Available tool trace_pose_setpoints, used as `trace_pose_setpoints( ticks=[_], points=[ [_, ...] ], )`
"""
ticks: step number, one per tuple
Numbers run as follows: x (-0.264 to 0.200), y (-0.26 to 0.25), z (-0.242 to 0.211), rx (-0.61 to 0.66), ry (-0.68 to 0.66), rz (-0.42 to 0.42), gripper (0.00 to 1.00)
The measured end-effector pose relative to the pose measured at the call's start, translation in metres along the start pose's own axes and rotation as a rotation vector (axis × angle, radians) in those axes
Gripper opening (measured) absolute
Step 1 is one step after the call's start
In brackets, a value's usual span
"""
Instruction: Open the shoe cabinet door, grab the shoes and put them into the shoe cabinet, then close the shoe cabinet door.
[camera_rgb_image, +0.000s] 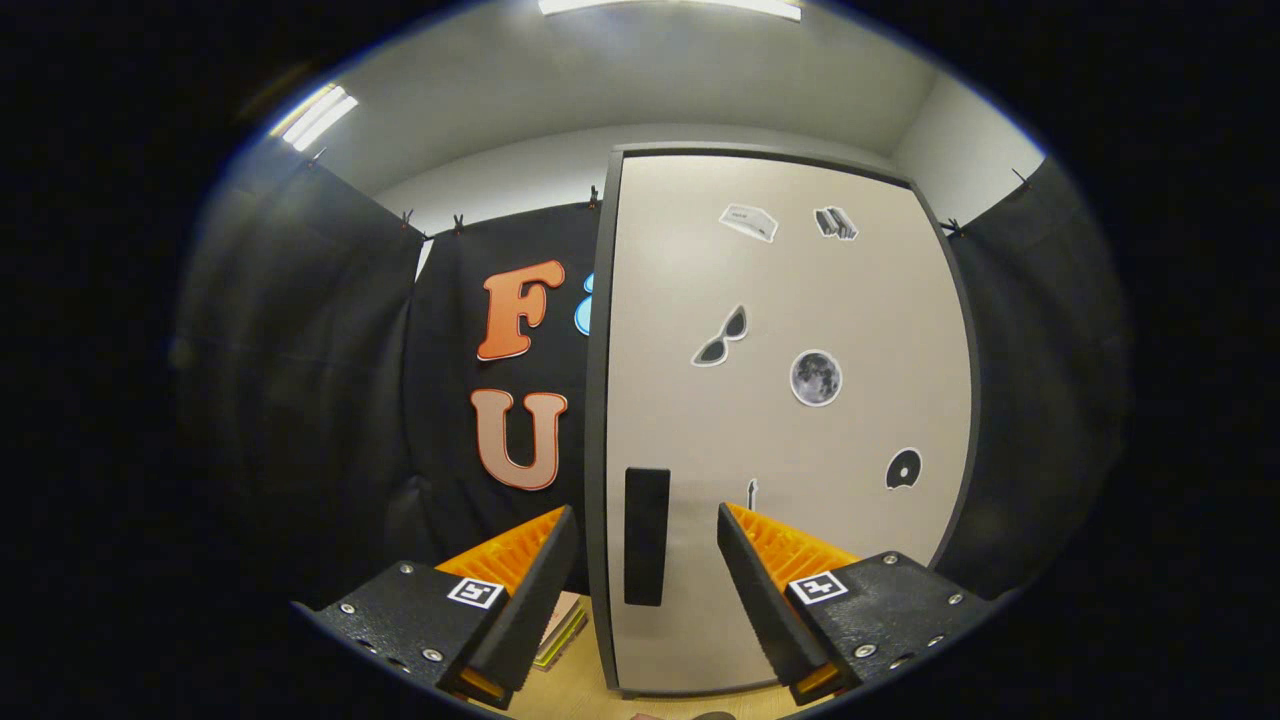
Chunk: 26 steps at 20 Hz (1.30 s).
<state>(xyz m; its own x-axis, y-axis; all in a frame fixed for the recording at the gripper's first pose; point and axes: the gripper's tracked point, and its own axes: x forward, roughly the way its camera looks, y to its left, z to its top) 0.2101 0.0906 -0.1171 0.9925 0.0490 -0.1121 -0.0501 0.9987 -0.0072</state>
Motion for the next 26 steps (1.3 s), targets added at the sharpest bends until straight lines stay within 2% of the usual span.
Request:
trace_pose_setpoints(
  ticks=[9, 11, 12, 14, 16, 19, 22, 24, 26],
  points=[
    [0.061, 0.002, -0.041, -0.004, 0.045, 0.01, 0.65],
    [0.069, 0.001, -0.044, -0.013, 0.045, -0.002, 0.57],
    [0.071, 0.003, -0.045, -0.017, 0.045, 0.0, 0.48],
    [0.071, 0.004, -0.044, -0.025, 0.039, -0.025, 0.39],
    [0.07, 0.005, -0.045, -0.003, 0.05, -0.043, 0.37],
    [0.072, 0.005, -0.049, 0.062, 0.112, -0.007, 0.36],
    [0.068, 0.004, -0.048, 0.016, 0.132, -0.017, 0.25],
    [0.065, 0.005, -0.049, 0.048, 0.151, -0.014, 0.19],
    [0.057, 0.005, -0.047, 0.048, 0.157, 0.0, 0.18]
  ],
)
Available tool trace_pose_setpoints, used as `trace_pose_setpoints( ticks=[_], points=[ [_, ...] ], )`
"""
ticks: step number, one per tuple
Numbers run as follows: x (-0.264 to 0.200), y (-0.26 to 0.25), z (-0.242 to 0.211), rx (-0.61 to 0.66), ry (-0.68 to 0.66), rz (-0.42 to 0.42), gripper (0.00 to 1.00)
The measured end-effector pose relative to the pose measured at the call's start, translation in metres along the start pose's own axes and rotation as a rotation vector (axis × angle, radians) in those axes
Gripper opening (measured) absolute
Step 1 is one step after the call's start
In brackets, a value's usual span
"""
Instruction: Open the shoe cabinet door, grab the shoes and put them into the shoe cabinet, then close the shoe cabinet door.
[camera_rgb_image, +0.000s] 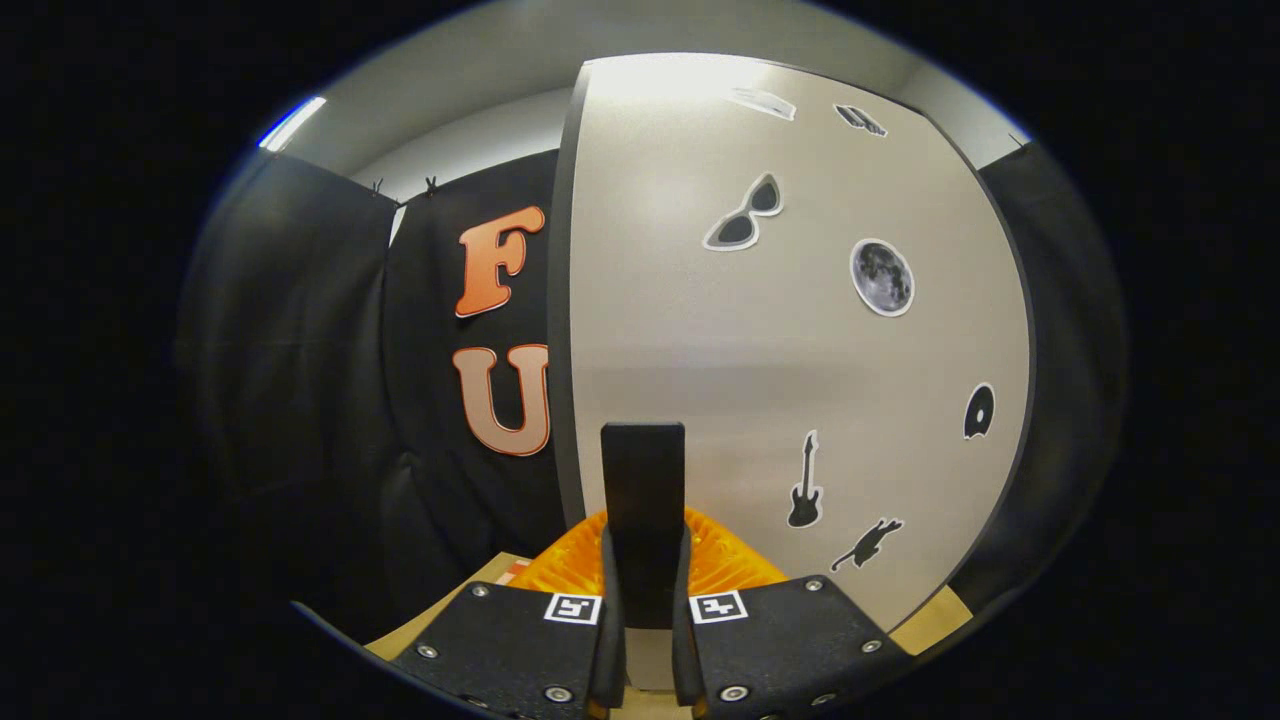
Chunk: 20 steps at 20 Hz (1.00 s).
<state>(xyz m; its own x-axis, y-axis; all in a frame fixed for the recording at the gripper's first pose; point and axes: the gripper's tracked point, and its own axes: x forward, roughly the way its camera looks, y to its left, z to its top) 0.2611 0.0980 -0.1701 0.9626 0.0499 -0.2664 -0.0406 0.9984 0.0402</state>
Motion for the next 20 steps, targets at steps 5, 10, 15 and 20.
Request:
trace_pose_setpoints(
  ticks=[5, 10, 15, 20],
  points=[
    [-0.038, -0.004, 0.0, -0.008, -0.009, 0.021, 0.18],
    [-0.074, -0.015, 0.0, -0.007, 0.001, -0.012, 0.18],
    [-0.109, -0.031, 0.0, -0.019, 0.012, -0.043, 0.18],
    [-0.137, -0.05, 0.001, -0.026, -0.003, -0.031, 0.18]
  ],
)
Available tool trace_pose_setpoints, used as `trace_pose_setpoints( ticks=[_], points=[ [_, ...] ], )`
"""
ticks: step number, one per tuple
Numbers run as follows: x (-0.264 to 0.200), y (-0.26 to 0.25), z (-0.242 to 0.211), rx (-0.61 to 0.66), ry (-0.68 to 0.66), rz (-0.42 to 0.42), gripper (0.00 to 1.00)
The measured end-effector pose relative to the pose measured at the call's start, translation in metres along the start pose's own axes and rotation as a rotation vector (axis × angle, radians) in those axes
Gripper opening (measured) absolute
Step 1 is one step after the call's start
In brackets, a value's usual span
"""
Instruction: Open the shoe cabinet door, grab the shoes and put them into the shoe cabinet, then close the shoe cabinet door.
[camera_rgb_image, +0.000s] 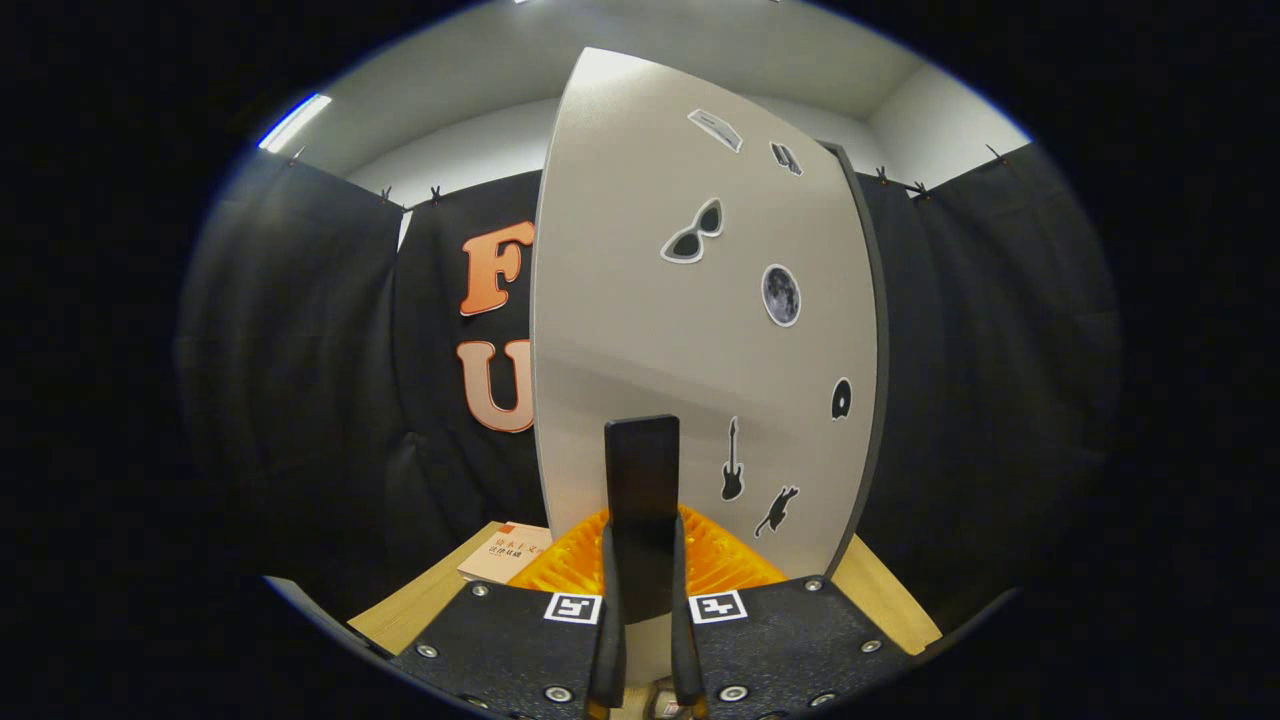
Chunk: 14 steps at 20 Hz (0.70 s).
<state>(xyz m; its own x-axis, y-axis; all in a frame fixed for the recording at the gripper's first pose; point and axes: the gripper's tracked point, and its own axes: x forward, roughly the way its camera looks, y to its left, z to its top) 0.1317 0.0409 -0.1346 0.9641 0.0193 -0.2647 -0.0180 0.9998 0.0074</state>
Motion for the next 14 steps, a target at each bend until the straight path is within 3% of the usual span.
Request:
trace_pose_setpoints(
  ticks=[6, 14],
  points=[
    [-0.026, -0.027, -0.002, -0.002, 0.007, 0.071, 0.16],
    [-0.065, -0.093, 0.001, 0.008, -0.007, 0.092, 0.16]
  ],
)
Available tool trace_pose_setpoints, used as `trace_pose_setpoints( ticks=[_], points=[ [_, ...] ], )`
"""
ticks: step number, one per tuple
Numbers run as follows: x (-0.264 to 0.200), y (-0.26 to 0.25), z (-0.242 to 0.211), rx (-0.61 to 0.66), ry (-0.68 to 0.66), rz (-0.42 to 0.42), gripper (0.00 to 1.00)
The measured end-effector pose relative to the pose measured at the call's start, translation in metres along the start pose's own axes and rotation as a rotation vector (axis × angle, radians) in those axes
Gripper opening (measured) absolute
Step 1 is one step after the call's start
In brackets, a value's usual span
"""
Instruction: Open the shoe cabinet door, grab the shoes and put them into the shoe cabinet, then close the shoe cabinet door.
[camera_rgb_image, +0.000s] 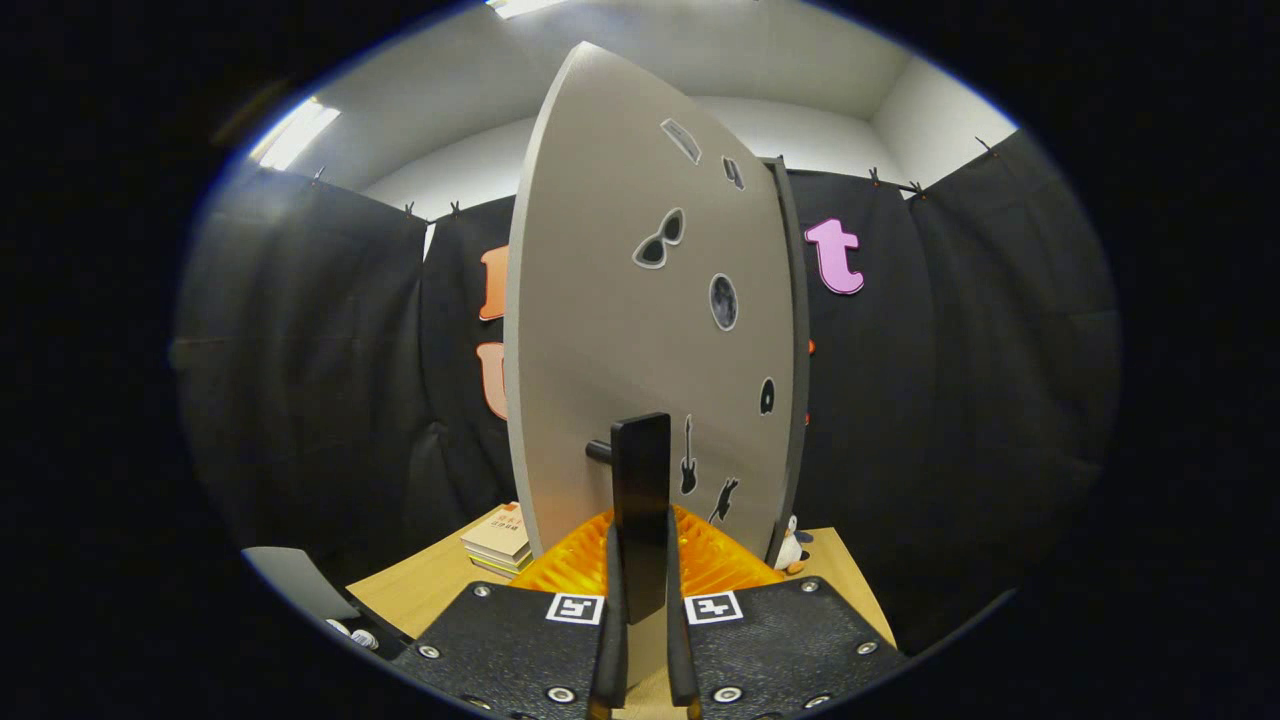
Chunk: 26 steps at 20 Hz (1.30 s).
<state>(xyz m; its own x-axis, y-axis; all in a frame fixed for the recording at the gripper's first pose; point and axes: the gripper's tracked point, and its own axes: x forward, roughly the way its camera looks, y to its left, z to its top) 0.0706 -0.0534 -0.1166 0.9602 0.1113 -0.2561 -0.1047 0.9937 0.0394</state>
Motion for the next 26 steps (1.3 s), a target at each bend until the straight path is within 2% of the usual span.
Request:
trace_pose_setpoints(
  ticks=[11, 19, 22, 26],
  points=[
    [-0.028, -0.076, -0.002, 0.017, -0.012, -0.067, 0.15],
    [-0.038, -0.137, -0.01, 0.048, 0.018, -0.203, 0.13],
    [-0.041, -0.152, -0.013, 0.064, 0.029, -0.25, 0.07],
    [-0.052, -0.175, -0.016, 0.074, 0.039, -0.33, 0.06]
  ],
)
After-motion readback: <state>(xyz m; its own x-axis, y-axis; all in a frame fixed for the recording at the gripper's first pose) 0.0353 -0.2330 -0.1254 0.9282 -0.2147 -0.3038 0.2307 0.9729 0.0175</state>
